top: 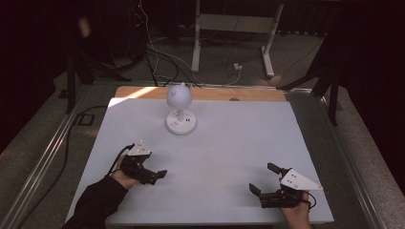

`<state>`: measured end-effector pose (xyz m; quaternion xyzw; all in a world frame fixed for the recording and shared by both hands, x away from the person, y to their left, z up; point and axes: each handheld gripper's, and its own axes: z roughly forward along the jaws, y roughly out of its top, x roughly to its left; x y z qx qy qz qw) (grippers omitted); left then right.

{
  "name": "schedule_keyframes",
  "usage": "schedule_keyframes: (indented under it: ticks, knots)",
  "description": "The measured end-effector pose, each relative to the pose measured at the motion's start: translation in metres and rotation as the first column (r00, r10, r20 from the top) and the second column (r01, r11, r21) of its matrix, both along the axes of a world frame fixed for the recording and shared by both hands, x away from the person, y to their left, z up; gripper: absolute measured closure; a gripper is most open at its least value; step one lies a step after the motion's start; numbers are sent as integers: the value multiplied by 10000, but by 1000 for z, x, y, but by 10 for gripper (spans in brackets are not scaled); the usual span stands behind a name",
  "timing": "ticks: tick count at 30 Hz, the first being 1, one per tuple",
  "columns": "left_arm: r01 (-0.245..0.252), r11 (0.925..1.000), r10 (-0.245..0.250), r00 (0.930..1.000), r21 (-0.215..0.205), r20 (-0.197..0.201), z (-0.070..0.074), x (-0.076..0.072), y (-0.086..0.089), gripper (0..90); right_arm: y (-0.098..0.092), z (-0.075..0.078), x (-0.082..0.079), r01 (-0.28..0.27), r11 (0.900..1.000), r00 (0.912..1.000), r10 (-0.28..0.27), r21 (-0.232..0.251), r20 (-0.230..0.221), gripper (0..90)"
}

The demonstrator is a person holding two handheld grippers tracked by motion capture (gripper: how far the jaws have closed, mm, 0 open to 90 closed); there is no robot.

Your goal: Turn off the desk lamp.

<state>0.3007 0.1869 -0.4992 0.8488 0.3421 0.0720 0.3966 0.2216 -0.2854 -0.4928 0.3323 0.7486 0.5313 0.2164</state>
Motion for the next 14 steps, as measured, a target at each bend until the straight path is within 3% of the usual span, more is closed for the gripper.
schedule_keyframes:
  ticks: [2, 5, 14]
  knots:
    - [118, 9998, -118, 9999, 130, 14, -4, -5, 3, 5, 0, 0, 0, 2, 10000, 10000, -2, -1, -12, 0]
    - [355, 9992, -360, 9990, -184, -275, -7, -11, 8, 5, 0, 0, 0, -15, 10000, 10000, 15, 1, 4, 0]
    - [594, 9980, -603, 9974, -231, -395, -13, -15, 10, 5, 1, 1, -1, -122, 9999, 9999, 122, -2, 13, 0]
